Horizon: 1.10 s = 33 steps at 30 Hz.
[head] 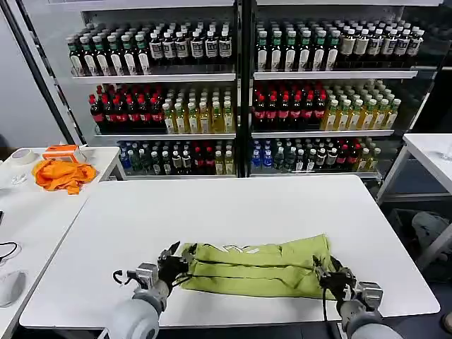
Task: Fold and organize the clothes.
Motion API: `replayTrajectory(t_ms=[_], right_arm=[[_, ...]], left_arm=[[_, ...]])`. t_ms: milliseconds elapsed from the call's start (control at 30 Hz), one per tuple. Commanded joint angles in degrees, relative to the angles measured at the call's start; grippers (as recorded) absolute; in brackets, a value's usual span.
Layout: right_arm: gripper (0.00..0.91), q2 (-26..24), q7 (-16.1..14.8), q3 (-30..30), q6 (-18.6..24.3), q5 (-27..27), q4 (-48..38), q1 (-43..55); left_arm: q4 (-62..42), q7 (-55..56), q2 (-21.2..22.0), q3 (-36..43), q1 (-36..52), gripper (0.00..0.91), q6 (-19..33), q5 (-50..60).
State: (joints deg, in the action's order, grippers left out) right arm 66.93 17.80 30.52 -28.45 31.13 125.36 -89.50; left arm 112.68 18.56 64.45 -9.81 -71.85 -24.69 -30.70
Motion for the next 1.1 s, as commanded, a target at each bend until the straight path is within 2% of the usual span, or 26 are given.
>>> replayTrajectory(t_ms=[33, 167, 233, 267, 333, 533, 900, 1100], right_arm=[[0.907, 1.2, -0.5, 0.9, 1.1, -3.2, 2.0, -3.7], [0.907, 1.7, -0.5, 0.8, 1.3, -3.5, 2.0, -4.1], [0.907, 1.8, -0.5, 0.8, 1.3, -3.5, 2.1, -4.1], [0.907, 1.8, -0.5, 0.8, 1.4, -3.5, 2.1, -4.1], [0.907, 1.8, -0.4, 0.8, 1.4, -3.5, 2.0, -4.0], [0.907, 1.9, -0.3, 0.7, 1.5, -3.5, 1.9, -4.0], [0.907, 1.9, -0.1, 1.1, 1.7, -3.3, 1.8, -3.5], [0.907, 1.8, 0.0, 1.4, 1.9, -3.2, 1.8, -3.4]], left_arm=[[-1.3, 3.4, 9.4, 0.2, -5.4, 0.907, 2.1, 7.2], [-2.5, 3.5, 11.2, -0.1, -5.4, 0.907, 1.8, 7.2], [-2.7, 3.4, 11.5, 0.1, -5.5, 0.554, 1.8, 7.2], [-2.8, 3.4, 11.5, 0.2, -5.6, 0.191, 1.8, 7.2], [-3.3, 3.3, 11.6, 0.3, -5.4, 0.081, 2.1, 7.2], [-4.1, 3.3, 11.9, 0.0, -4.8, 0.02, 2.8, 5.4], [-3.2, 2.0, 12.5, -0.8, -6.5, 0.02, 4.4, 2.3], [-1.0, 1.6, 11.0, -8.2, -5.9, 0.02, 4.1, -2.1]])
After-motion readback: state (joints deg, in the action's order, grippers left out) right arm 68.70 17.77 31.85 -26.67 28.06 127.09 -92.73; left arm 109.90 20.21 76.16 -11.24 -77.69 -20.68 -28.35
